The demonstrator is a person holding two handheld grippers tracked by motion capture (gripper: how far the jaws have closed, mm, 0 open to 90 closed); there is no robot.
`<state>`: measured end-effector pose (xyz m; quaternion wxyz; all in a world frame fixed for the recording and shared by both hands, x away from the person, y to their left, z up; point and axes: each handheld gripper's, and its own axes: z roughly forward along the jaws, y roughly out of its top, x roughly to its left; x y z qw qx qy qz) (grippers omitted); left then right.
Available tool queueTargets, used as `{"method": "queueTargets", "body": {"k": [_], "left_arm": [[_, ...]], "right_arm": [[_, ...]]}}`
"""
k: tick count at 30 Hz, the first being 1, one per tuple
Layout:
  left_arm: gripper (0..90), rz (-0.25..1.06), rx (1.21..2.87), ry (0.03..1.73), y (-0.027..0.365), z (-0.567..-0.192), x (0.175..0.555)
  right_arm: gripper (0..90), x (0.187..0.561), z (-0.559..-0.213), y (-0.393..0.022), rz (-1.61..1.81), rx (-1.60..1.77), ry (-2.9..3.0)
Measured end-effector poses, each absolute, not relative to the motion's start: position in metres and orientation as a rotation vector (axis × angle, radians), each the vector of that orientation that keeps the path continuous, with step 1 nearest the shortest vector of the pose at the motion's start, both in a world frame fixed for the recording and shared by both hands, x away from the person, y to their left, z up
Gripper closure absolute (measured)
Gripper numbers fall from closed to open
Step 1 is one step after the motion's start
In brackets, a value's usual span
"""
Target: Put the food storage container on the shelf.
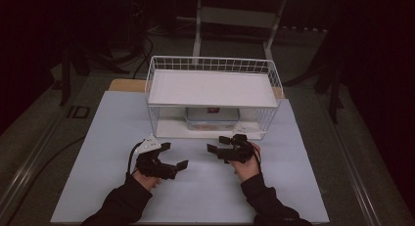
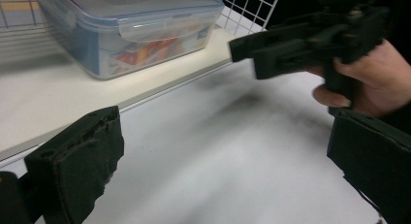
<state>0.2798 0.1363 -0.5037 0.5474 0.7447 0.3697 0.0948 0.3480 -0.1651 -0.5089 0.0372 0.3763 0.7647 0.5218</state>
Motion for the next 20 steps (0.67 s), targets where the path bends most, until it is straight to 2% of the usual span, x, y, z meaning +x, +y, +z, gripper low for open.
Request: {"method": "queueTargets", "body": {"k": [1,2,3,13,20], "left_arm": [[0.0,0.225,1.765,0.876,0.136,-0.504,0.28],[0.0,0.225,1.764,0.865,0.136,-0.503,0.278],[0.0,0.226,1.763,0.861,0.136,-0.502,0.278],[0.0,0.226,1.764,0.846,0.137,-0.504,0.274],[0.0,0.222,1.772,0.837,0.136,-0.505,0.274]], "right_arm": [[26.0,0.348,-0.509,-0.165,1.602,1.155,2.347],[20.4,0.337,-0.509,-0.171,1.606,1.128,2.341],[19.3,0.333,-0.509,-0.174,1.606,1.124,2.339],[19.8,0.298,-0.516,-0.203,1.477,1.07,2.345],[20.8,0.289,-0.52,-0.213,1.442,1.088,2.364]]}}
